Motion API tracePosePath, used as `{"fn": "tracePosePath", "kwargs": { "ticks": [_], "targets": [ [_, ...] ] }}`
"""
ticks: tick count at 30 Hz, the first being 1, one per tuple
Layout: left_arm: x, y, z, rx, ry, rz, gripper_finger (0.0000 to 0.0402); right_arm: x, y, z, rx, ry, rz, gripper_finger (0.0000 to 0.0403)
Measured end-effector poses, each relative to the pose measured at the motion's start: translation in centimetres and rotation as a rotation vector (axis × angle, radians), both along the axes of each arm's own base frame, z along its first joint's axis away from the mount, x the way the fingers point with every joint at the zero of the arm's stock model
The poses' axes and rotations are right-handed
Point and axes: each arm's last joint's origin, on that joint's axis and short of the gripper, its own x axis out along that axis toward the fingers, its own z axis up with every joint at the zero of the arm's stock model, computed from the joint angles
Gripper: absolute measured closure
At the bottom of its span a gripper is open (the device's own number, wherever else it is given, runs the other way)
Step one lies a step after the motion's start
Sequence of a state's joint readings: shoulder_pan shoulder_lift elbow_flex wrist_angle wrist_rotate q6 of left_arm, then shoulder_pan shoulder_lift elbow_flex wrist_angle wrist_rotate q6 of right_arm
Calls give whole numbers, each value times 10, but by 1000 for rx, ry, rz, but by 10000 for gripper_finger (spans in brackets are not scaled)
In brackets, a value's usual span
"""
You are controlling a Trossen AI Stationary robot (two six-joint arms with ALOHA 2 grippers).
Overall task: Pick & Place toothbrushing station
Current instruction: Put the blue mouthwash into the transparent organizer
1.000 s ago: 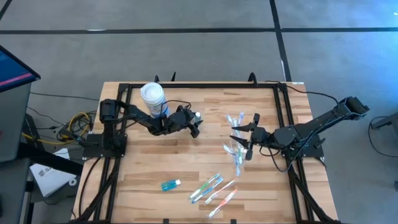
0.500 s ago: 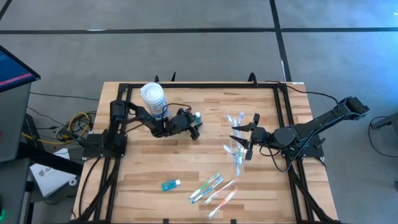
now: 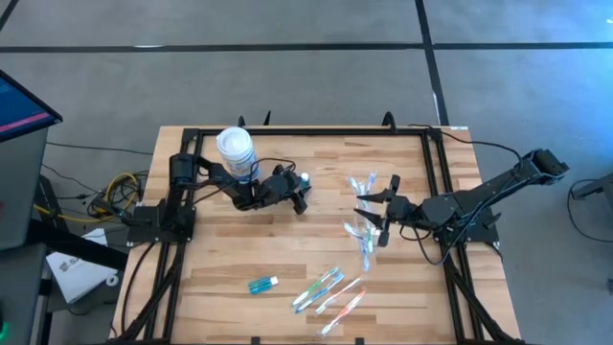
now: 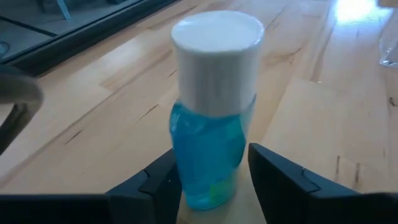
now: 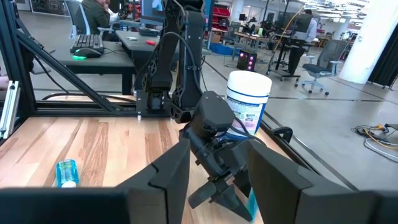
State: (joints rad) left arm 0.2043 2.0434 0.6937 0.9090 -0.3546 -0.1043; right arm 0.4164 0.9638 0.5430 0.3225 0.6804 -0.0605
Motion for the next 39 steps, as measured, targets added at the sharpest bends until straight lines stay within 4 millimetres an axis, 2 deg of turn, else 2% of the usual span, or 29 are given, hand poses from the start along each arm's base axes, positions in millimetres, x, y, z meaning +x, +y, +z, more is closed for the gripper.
{"fn": "tracePosePath", "kwargs": {
  "ticks": [11,20,25,28,30,34,36,39],
  "targets": [
    [0,-1,0,-2,-5,-13,304,0,0,0,0,0,0,258],
    [1,-2,1,-19,-11,-54,309,0,0,0,7,-1,0,260],
    [3,-10,4,-27,-21,-90,310,2,0,-3,4,13,-3,261],
    [5,-18,15,-25,-53,-116,310,6,-9,1,-108,3,-86,259],
    [6,-24,25,-20,-81,-134,310,7,-19,15,-88,-106,-137,260],
    [6,-38,56,5,-147,-181,310,3,-25,48,-45,-253,9,263],
    [4,-45,68,24,-136,-208,311,6,-24,52,-80,-206,61,265],
    [-1,-52,86,33,-140,-234,311,9,-32,52,-36,-169,-25,269]
  ]
}}
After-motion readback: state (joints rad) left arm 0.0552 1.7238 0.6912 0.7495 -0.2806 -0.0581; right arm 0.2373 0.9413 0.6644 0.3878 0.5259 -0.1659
